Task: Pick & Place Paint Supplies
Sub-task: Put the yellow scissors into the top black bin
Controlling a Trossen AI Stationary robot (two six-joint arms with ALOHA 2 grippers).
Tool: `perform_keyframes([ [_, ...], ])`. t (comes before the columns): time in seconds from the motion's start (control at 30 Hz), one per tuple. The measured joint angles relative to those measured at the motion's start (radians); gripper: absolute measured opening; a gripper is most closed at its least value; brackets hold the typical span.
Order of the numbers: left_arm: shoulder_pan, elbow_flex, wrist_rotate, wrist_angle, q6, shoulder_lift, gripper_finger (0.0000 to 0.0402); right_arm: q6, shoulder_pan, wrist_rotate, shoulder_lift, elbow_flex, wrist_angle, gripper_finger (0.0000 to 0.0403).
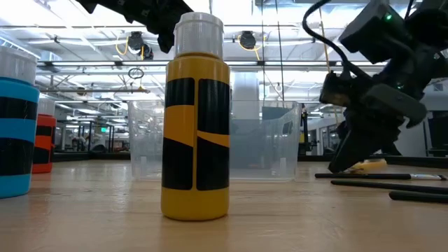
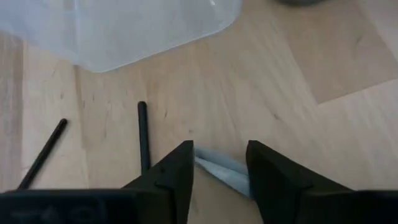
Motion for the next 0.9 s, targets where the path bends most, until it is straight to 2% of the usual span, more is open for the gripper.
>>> perform_keyframes([
  [0.17, 0.000, 0.000, 0.000, -0.001, 0.000, 0.000, 0.0189, 0.099, 0.014, -0.072, -0.067, 0.002, -0.138, 0.0114],
  [0.43, 0.000, 0.000, 0.000, -0.004, 0.000, 0.000, 0.0189, 0.254, 0.067, -0.062, -0.286, 0.000, -0.470, 0.0074],
  [0.63, 0.000, 0.000, 0.000, -0.002, -0.001, 0.000, 0.0189, 0.235, 0.079, 0.029, -0.391, 0.000, -0.526, 0.0048],
  [0.8, 0.000, 0.001, 0.000, -0.001, 0.003, 0.000, 0.0189, 0.178, 0.063, 0.258, -0.416, 0.000, -0.551, 0.0021],
  [0.9, 0.001, 0.001, 0.000, -0.001, 0.003, 0.000, 0.0189, 0.104, 0.036, 0.330, -0.400, 0.000, -0.513, 0.0006],
])
